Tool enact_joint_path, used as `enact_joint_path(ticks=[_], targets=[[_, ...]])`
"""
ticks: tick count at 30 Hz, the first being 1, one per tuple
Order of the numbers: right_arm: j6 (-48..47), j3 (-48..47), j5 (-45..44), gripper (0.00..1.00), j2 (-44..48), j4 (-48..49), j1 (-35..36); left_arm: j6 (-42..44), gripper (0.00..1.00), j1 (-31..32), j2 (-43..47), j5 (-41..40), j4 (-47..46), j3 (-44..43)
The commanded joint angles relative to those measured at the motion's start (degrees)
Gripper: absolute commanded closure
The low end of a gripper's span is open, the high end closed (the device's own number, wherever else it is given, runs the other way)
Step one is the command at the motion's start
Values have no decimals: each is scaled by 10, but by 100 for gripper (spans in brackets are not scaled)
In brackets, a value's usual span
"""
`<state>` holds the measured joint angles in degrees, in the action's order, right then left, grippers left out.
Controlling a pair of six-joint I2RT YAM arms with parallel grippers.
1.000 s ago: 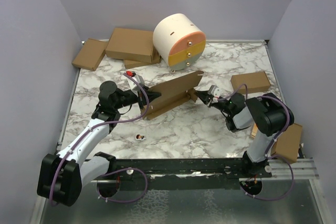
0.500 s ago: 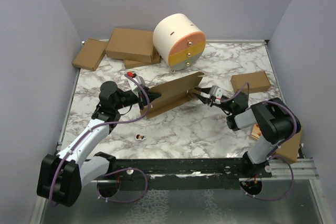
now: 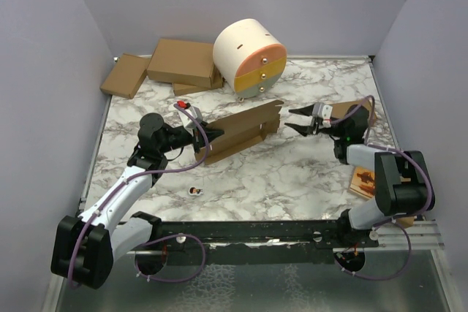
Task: Fold the paper box
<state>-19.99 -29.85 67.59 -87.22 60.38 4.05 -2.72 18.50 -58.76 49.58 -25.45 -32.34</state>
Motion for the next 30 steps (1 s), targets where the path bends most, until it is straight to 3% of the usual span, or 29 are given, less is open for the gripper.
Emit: enact_joint_path(ticks=[1, 5, 9, 14, 18, 24, 30], targets=[[-9, -99, -7, 53, -1, -247, -37, 7, 100, 1, 2, -6, 37, 10], [37, -184, -69, 85, -80, -321, -34, 7, 100, 1, 3, -3, 37, 10], [37, -276, -116, 96, -161, -415, -8, 6, 100, 1, 4, -1, 35, 10], [22, -338, -118, 97, -215, -493, 23, 6, 100, 2, 7, -1, 35, 10], [-9, -333, -54, 96, -212, -527, 28, 5, 100, 2, 7, 0, 32, 11], [-69, -331, -9, 88, -199, -606, 36, 4, 100, 1, 3, 1, 29, 11], [-86, -328, 14, 77, -192, -617, 59, 3, 100, 2, 3, 4, 29, 12]])
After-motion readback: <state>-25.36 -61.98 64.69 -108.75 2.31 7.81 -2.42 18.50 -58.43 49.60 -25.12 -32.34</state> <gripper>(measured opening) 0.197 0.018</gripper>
